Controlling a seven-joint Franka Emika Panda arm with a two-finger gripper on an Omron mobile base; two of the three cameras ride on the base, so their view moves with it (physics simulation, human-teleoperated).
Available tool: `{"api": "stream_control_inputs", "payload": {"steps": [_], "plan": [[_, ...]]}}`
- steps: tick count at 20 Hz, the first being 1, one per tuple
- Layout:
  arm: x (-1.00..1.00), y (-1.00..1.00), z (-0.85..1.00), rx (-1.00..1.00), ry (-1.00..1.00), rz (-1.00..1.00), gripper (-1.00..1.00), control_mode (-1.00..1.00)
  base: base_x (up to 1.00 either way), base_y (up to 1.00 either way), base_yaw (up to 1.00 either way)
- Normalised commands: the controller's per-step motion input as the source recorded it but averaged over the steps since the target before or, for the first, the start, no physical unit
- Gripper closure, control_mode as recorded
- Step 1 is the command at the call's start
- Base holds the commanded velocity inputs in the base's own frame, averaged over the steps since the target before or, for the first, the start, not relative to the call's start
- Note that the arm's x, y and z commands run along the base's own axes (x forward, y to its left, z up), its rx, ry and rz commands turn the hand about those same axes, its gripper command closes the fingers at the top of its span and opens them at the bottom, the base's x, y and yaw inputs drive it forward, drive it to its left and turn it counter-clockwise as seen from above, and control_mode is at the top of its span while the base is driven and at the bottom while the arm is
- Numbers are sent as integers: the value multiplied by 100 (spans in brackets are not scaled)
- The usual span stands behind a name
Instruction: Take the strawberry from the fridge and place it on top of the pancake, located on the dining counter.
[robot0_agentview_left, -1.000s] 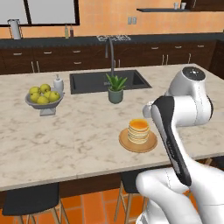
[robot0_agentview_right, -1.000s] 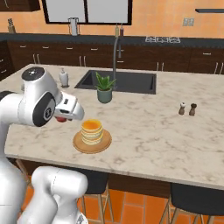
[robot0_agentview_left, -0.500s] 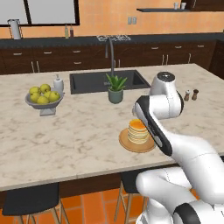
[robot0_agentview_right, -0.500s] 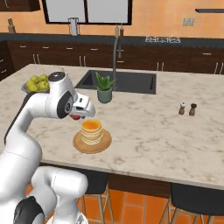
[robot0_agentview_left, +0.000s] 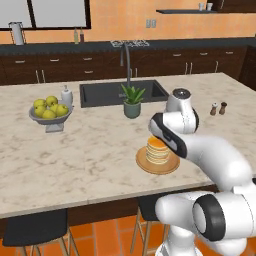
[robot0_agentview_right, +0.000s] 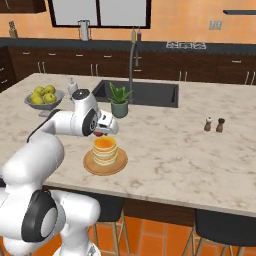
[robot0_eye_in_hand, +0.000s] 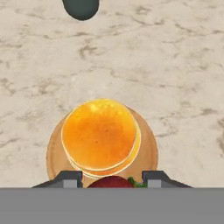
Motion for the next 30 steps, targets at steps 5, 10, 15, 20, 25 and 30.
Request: {"api": "stream_control_inputs", "payload": {"steps": [5, 10, 15, 20, 25, 30], "plan": [[29, 10, -31, 4, 0, 3, 100, -100, 0, 0, 0], [35, 3, -23, 0, 0, 0, 100, -100, 0, 0, 0], [9, 0, -34, -1, 0, 0, 100, -100, 0, 0, 0], [0, 0, -27, -1, 0, 0, 100, -100, 0, 0, 0], [0, 0, -14, -1, 0, 0, 100, -100, 0, 0, 0], [0, 0, -6, 0, 0, 0, 100, -100, 0, 0, 0]]}}
